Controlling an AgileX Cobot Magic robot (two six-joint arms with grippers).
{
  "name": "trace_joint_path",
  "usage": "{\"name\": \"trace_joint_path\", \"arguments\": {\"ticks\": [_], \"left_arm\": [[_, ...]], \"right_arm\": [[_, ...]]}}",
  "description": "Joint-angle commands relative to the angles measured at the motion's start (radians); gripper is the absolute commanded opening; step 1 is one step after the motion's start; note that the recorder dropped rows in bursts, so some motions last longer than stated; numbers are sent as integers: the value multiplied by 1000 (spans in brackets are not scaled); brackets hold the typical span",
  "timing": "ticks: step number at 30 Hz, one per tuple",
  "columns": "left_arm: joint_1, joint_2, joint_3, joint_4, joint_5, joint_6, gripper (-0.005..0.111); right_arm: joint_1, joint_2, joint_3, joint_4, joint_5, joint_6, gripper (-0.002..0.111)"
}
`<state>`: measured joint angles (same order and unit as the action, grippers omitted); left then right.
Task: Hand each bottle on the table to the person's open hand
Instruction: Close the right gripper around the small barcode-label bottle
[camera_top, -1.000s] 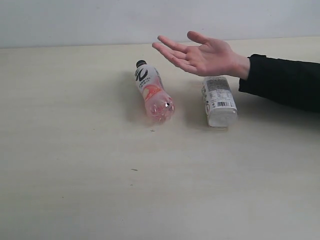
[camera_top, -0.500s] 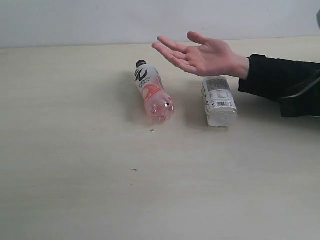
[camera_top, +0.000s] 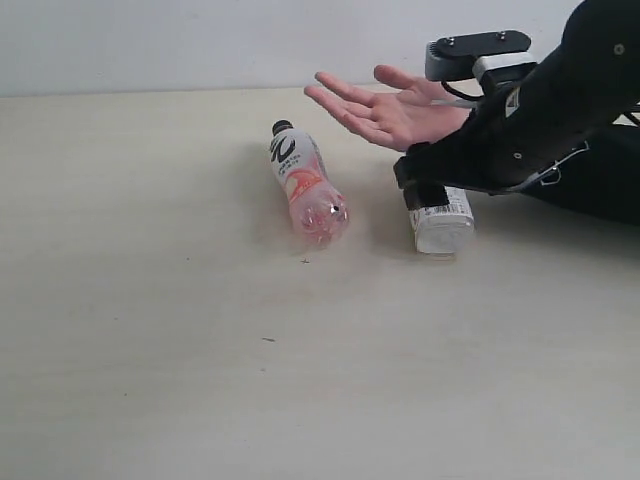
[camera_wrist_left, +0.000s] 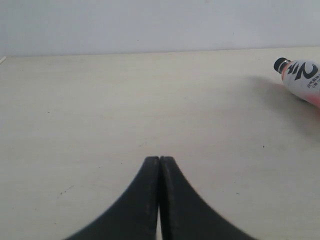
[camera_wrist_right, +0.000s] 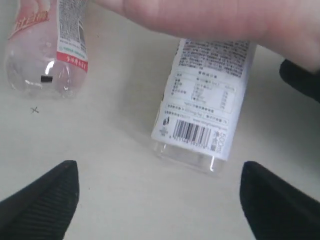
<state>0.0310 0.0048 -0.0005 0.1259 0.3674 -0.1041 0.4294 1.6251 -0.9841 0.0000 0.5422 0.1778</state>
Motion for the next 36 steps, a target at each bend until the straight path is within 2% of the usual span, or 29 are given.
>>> {"name": "trace_joint_path", "arguments": {"ticks": [1, 7, 12, 27, 29, 36], "left_arm": [[-4, -5, 1, 0, -6, -4, 3], [-4, -5, 1, 0, -6, -4, 3], [-4, -5, 1, 0, -6, -4, 3], [-4, -5, 1, 0, -6, -4, 3], [-4, -5, 1, 0, -6, -6, 3], [-4, -5, 1, 0, -6, -4, 3]], "right_arm": [[0, 64, -29, 0, -93, 35, 91], [0, 147, -33, -127, -168, 131, 93], [-5, 184, -42, -311, -199, 329, 93], [-25, 295, -61, -319, -259, 327, 92], [-25, 295, -61, -322, -263, 327, 86], [-25, 295, -61, -322, -254, 329, 27]]}}
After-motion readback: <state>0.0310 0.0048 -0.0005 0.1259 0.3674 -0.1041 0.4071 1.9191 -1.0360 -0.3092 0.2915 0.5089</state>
